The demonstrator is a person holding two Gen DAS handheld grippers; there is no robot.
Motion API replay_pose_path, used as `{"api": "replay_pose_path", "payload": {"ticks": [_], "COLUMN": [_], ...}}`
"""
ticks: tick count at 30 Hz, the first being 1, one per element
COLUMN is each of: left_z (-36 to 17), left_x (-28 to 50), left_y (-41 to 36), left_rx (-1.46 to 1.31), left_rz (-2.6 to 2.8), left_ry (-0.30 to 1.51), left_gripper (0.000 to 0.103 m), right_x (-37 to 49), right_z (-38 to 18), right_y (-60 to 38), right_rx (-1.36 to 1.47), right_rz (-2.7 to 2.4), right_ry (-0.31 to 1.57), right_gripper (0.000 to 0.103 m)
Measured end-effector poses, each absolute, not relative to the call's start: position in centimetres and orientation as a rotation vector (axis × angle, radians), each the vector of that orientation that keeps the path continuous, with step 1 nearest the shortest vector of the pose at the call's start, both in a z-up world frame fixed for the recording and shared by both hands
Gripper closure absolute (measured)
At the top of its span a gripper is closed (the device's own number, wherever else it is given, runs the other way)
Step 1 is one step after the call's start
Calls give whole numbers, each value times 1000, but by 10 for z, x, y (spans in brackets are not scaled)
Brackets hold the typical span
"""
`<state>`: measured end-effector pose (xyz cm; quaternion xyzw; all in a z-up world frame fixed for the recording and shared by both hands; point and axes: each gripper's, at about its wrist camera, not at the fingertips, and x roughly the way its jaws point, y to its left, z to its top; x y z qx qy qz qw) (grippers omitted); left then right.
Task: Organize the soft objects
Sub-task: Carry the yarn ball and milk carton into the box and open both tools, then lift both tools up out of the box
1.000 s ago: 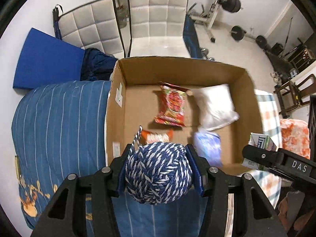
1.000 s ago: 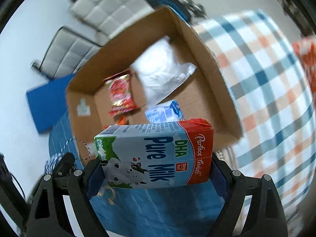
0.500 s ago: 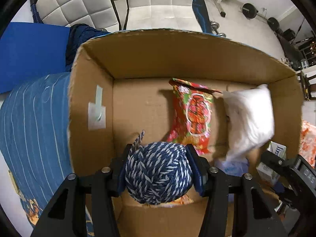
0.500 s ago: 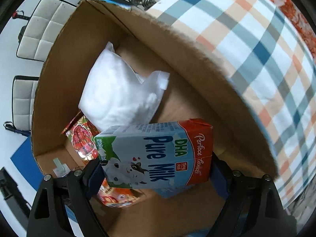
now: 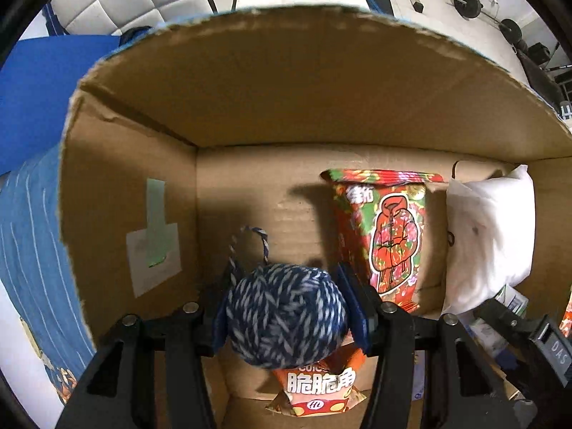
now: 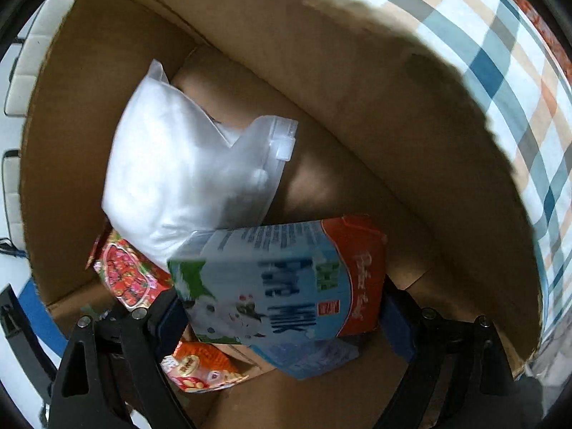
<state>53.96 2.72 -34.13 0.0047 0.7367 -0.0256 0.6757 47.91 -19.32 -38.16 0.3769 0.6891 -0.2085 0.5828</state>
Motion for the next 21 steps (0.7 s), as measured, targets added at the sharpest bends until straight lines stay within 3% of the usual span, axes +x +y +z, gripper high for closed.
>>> {"api": "replay_pose_path", "payload": {"ticks": [17, 21], "left_z": [-325, -315], "left_x": [528, 520], "left_y": [22, 24], "left_rx": [1, -16], "left_rz": [-81, -98], "left_ry": [1680, 1668], "left_gripper": [46, 23], "right_x": [486, 488], "right_z": [-378, -355], "right_y": [-175, -166], "right_rx": [782, 736], "right_rz": [-376, -360], "right_ry": [1694, 1658], "right_gripper": [5, 3]}}
